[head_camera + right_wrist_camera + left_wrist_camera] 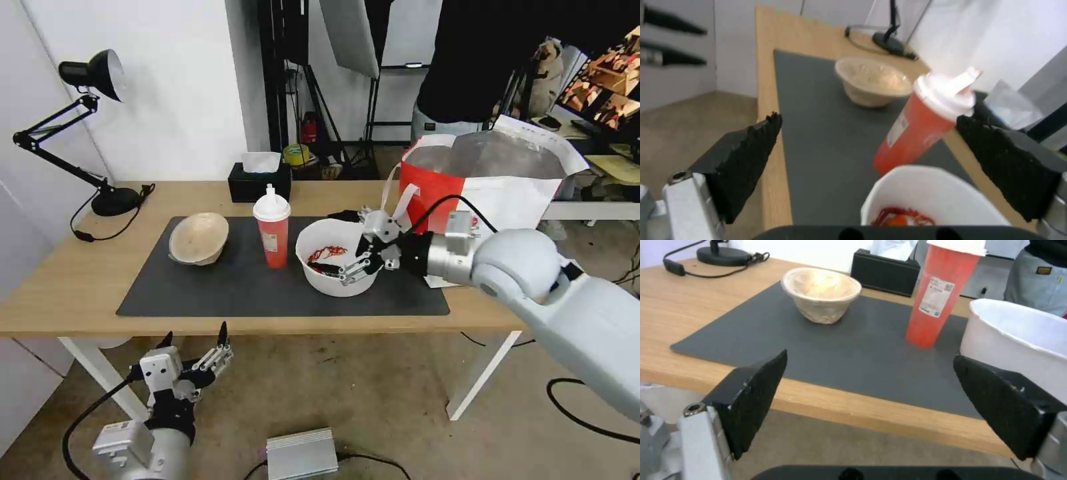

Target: Pick up the trash from the table and place it into the takeout bag.

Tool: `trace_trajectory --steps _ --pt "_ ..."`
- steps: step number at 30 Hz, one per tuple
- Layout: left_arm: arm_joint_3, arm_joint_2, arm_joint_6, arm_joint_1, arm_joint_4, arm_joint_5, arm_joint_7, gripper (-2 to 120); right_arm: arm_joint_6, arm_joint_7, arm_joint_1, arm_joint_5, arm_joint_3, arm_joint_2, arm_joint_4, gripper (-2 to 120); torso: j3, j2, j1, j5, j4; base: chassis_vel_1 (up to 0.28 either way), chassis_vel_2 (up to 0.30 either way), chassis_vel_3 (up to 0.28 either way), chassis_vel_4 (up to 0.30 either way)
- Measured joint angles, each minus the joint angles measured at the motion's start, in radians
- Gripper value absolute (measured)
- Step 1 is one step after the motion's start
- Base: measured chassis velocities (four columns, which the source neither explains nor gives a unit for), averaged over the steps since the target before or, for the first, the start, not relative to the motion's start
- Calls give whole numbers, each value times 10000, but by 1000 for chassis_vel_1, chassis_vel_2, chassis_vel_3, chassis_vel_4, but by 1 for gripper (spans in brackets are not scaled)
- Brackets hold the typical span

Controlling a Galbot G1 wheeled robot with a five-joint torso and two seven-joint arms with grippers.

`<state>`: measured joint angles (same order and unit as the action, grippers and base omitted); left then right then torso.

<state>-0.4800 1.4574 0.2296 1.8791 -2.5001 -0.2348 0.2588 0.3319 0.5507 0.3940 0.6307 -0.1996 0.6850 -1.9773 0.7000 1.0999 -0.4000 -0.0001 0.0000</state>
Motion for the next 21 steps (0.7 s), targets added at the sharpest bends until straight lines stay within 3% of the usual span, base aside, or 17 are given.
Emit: trace_trajectory --steps 21 --pt "41 -56 10 -87 64 -109 11 100 601 844 -619 -1221 -966 -116 780 100 -1 0 0 1 -1 0 0 0 0"
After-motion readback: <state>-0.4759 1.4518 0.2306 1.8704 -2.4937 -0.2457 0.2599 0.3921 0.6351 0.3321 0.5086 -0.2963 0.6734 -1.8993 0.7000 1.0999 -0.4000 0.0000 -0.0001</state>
